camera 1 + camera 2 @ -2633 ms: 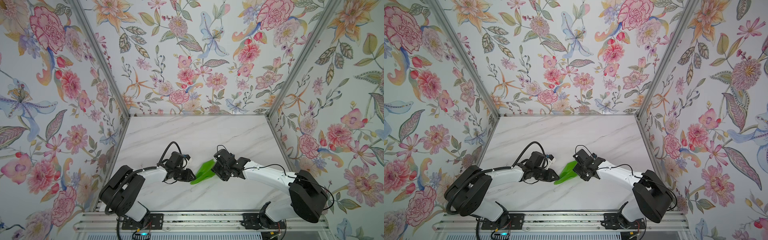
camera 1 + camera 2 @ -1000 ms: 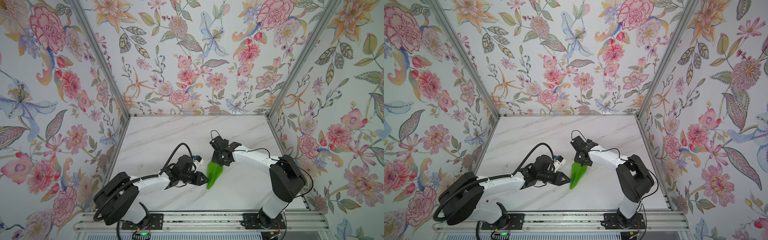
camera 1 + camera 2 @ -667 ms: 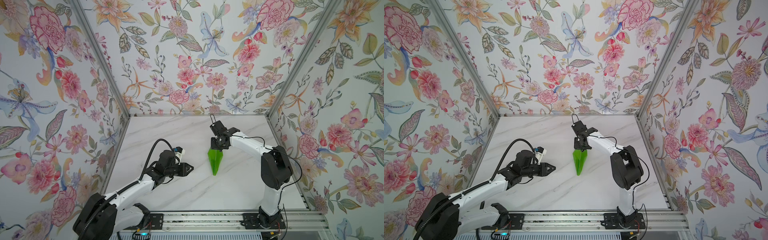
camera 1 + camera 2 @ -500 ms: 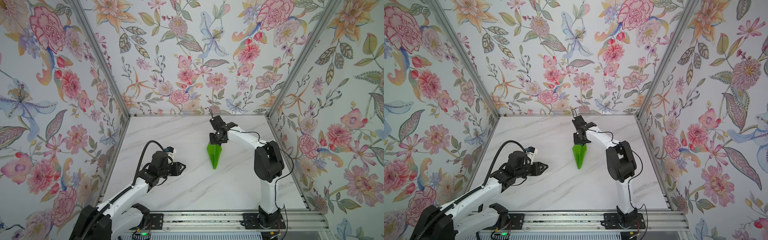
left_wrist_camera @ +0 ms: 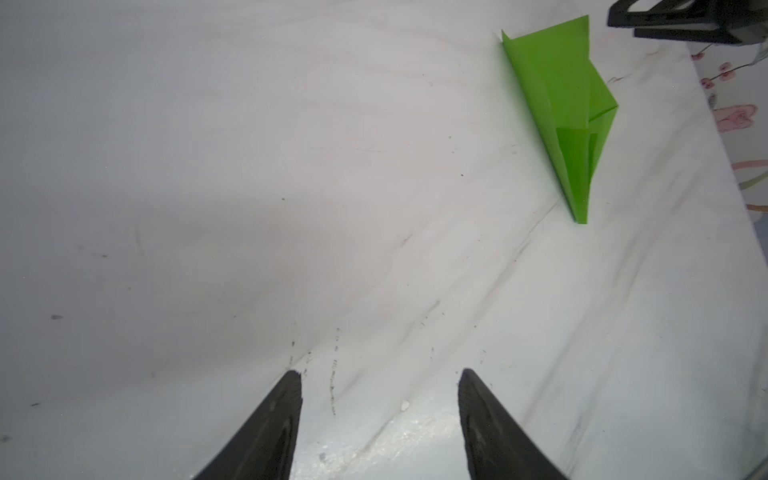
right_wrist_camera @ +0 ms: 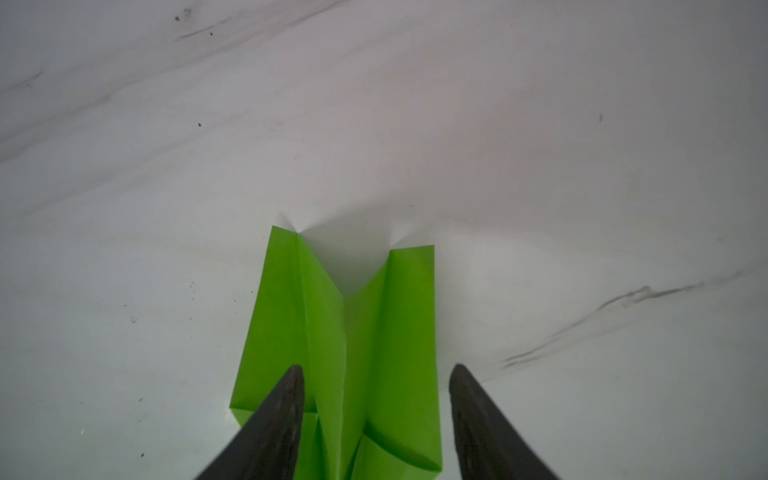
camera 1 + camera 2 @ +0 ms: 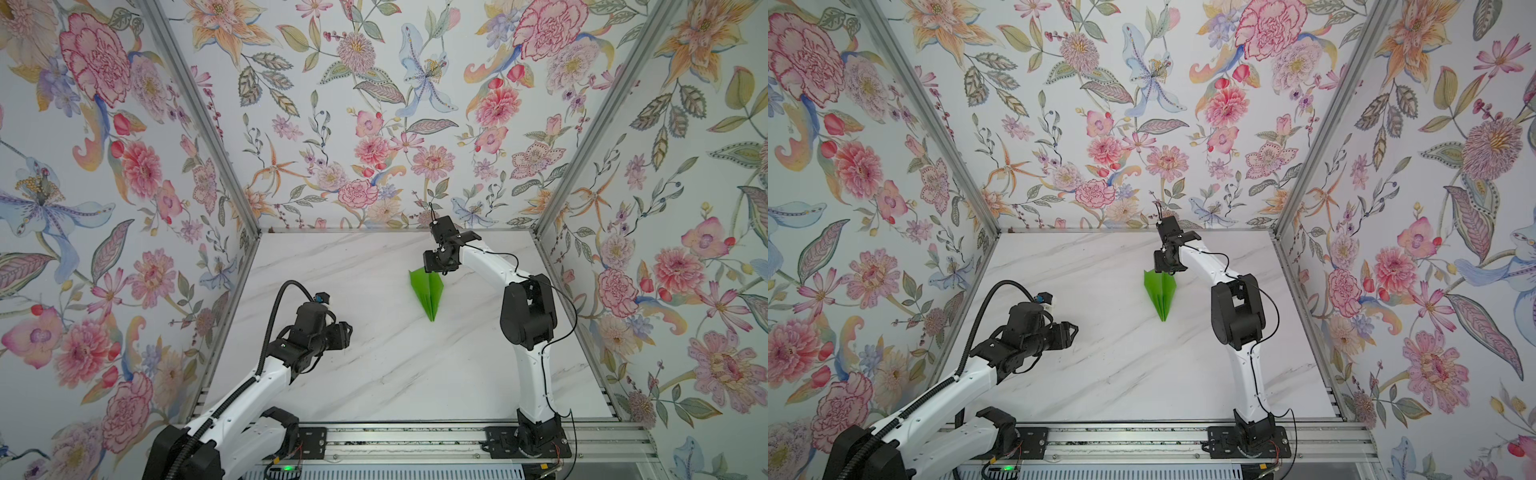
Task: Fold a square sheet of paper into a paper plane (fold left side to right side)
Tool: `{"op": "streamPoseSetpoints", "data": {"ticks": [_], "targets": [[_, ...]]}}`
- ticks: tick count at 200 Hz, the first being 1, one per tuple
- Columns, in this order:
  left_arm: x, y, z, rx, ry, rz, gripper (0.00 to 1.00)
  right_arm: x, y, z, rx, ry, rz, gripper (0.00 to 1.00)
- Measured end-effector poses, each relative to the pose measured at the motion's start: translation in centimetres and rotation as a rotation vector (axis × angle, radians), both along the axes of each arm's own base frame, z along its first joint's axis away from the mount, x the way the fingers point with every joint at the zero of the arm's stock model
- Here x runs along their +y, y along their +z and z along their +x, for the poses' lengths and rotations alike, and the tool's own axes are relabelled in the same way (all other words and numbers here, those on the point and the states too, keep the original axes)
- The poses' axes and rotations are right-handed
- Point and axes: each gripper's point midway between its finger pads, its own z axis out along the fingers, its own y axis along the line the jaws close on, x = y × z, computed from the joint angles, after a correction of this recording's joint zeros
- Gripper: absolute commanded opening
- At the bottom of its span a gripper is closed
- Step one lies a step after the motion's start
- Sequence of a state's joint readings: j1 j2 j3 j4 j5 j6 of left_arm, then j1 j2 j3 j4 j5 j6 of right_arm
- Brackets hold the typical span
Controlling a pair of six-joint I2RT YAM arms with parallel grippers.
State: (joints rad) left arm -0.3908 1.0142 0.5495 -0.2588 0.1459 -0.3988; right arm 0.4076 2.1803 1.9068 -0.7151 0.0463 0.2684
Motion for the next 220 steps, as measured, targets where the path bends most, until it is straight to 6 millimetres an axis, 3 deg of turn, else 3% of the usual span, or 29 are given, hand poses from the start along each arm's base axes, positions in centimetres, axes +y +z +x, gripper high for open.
{"op": "streamPoseSetpoints", "data": {"ticks": [4, 8, 11, 20, 62, 84, 109, 135, 152, 220], "targets": [[0.4, 0.1, 0.3, -0.004, 0.019, 0.014, 0.84, -0.4, 0.2, -0.1, -0.003, -0.001, -0.003, 0.8], [0.8, 0.1, 0.5, -0.01, 0.028, 0.036, 0.87, -1.0, 0.6, -0.1, -0.007, -0.017, -0.002, 0.96], [1.1, 0.2, 0.7, -0.013, 0.043, 0.049, 0.9, -1.4, 0.8, -0.2, -0.009, -0.018, -0.004, 0.99], [2.2, 0.3, 1.4, -0.029, 0.072, 0.104, 0.99, -2.9, 1.6, -0.4, -0.022, -0.051, 0.0, 0.99], [7.9, 0.7, 3.7, -0.087, 0.263, 0.325, 0.99, -11.4, 4.0, -3.2, -0.136, -0.2, -0.003, 0.99], [10.5, 1.8, 5.1, -0.184, 0.358, 0.399, 0.99, -16.1, 2.8, -5.4, -0.204, -0.292, -0.039, 0.99], [12.3, 1.5, 5.5, -0.286, 0.388, 0.489, 0.99, -20.0, -0.8, -8.8, -0.271, -0.336, -0.095, 0.99], [13.5, 0.4, 5.9, -0.336, 0.389, 0.554, 0.99, -21.9, -4.9, -12.2, -0.324, -0.332, -0.15, 0.99], [13.9, 0.3, 6.7, -0.378, 0.398, 0.565, 0.99, -22.7, -6.2, -13.3, -0.357, -0.33, -0.17, 0.99], [14.8, -0.6, 9.2, -0.58, 0.399, 0.512, 0.99, -26.1, -1.3, -11.7, -0.73, -0.428, -0.11, 0.99]]}}
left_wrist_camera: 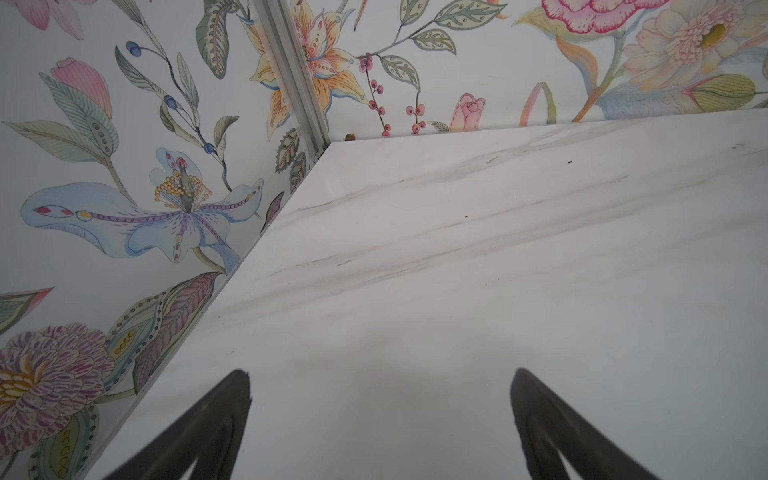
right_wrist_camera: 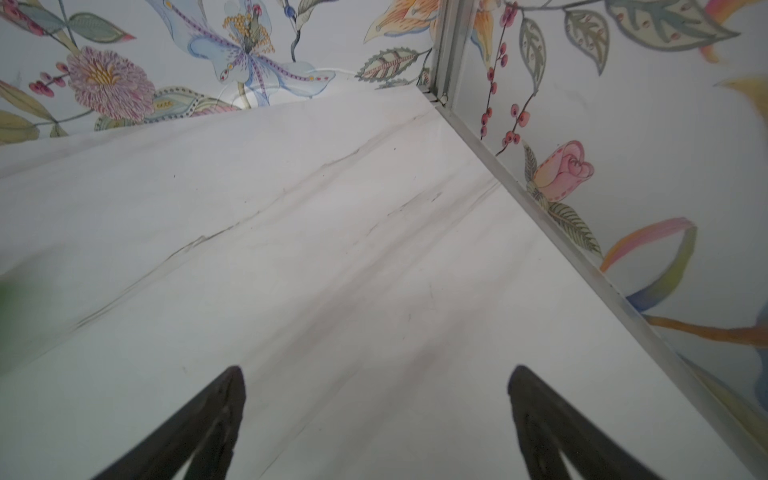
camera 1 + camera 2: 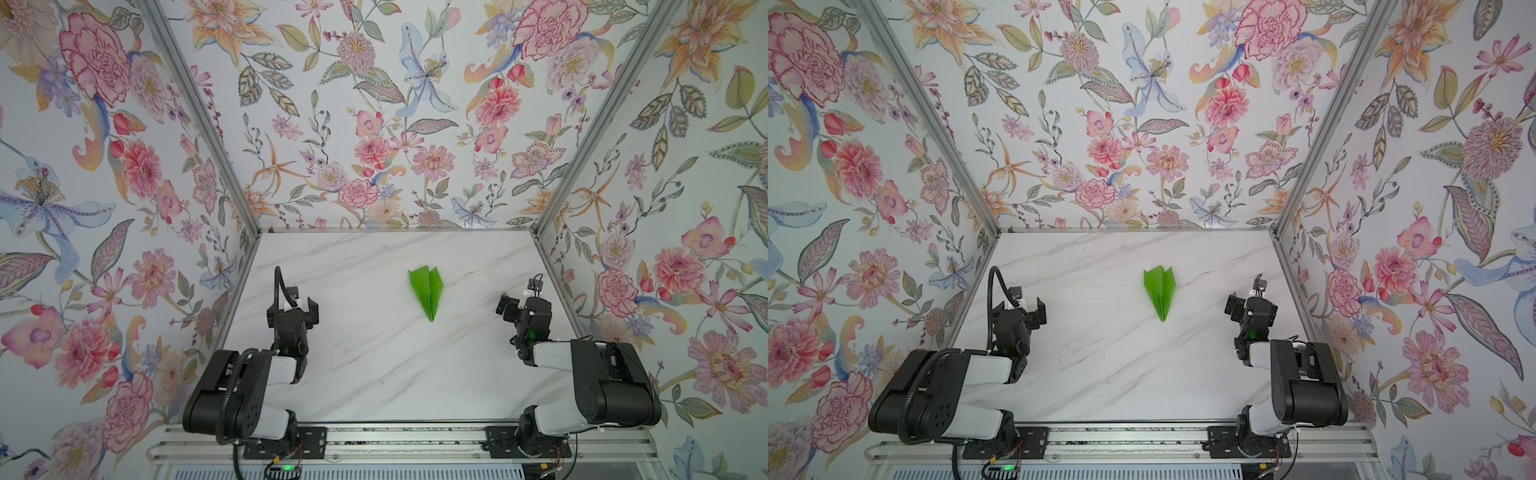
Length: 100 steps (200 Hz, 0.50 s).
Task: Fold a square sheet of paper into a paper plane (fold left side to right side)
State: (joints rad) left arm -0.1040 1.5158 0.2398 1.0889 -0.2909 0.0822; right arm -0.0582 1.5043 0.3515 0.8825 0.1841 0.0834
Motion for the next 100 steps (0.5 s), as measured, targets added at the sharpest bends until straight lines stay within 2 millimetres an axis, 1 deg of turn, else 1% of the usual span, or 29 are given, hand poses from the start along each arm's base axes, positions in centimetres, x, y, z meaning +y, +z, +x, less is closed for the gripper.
{"op": "streamPoseSetpoints", "data": {"ticks": [20, 32, 56, 100], "targets": [[0.0, -1.2, 0.2, 0.019, -0.018, -0.009, 0.99, -0.1, -0.3, -0.3, -0.029, 0.003, 0.01, 0.99], [-0.1, -0.6, 0.5, -0.003, -0.034, -0.018, 0.99, 0.0, -0.4, -0.4, -0.031, 0.007, 0.012, 0.99], [-0.3, 0.5, 1.4, -0.039, -0.062, -0.034, 0.99, 0.1, 0.4, -0.1, -0.071, 0.009, 0.012, 0.99], [-0.5, 0.9, 1.6, -0.057, -0.077, -0.046, 0.99, 0.1, 0.9, 0.0, -0.088, 0.01, 0.011, 0.99]]}}
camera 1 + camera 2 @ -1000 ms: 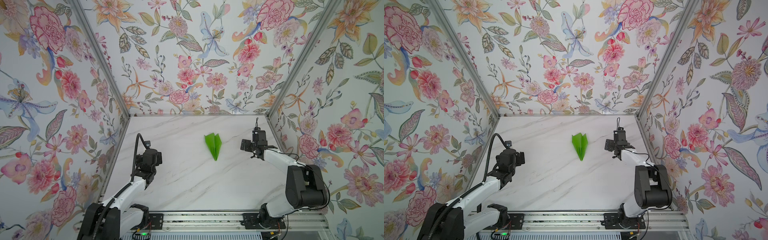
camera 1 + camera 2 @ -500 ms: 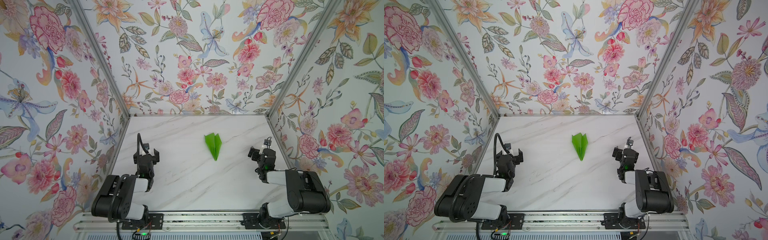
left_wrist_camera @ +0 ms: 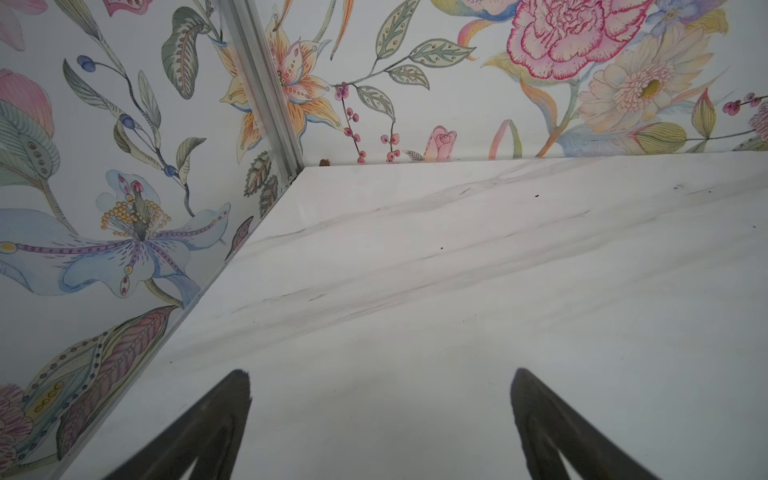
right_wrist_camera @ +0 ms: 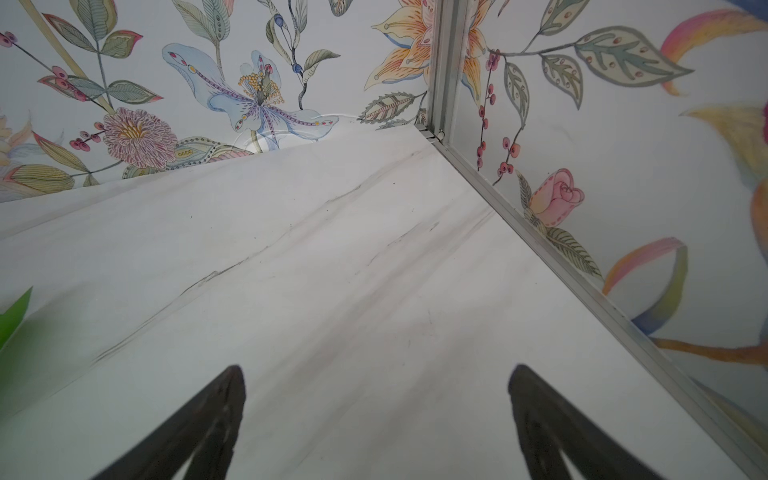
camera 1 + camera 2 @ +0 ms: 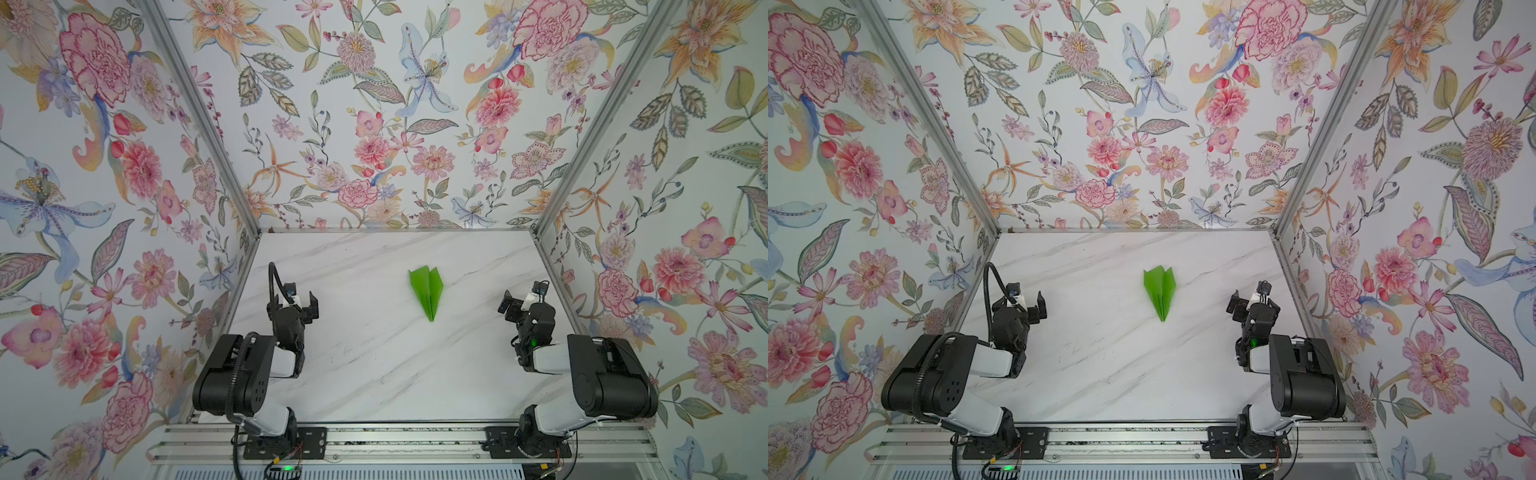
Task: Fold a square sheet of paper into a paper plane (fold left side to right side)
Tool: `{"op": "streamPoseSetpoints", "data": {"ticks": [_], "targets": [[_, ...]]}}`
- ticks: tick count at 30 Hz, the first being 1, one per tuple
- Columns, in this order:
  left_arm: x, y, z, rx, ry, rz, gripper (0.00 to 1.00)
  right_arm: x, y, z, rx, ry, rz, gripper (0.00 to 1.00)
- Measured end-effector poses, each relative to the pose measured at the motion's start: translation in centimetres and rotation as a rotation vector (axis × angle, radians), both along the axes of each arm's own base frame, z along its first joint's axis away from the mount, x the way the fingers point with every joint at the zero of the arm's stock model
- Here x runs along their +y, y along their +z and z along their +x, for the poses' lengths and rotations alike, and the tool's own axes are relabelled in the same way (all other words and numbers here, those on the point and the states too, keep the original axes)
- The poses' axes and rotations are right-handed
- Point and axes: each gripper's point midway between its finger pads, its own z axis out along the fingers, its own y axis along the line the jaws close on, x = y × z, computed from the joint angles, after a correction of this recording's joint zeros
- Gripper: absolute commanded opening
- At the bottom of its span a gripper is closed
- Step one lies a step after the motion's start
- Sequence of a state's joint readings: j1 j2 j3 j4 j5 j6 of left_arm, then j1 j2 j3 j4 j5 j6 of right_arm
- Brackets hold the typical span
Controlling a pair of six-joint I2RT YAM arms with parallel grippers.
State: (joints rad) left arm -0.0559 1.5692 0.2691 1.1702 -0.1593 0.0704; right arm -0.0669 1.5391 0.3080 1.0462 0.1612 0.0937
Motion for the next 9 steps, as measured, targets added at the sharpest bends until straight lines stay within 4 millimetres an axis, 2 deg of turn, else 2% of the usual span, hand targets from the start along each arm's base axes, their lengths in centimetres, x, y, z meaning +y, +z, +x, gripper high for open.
{"op": "streamPoseSetpoints", "data": {"ticks": [9], "targets": [[-0.06, 0.07, 0.03, -0.003, -0.003, -0.001, 0.99, -0.01, 0.01, 0.0, 0.0, 0.0, 0.0, 0.99]]}}
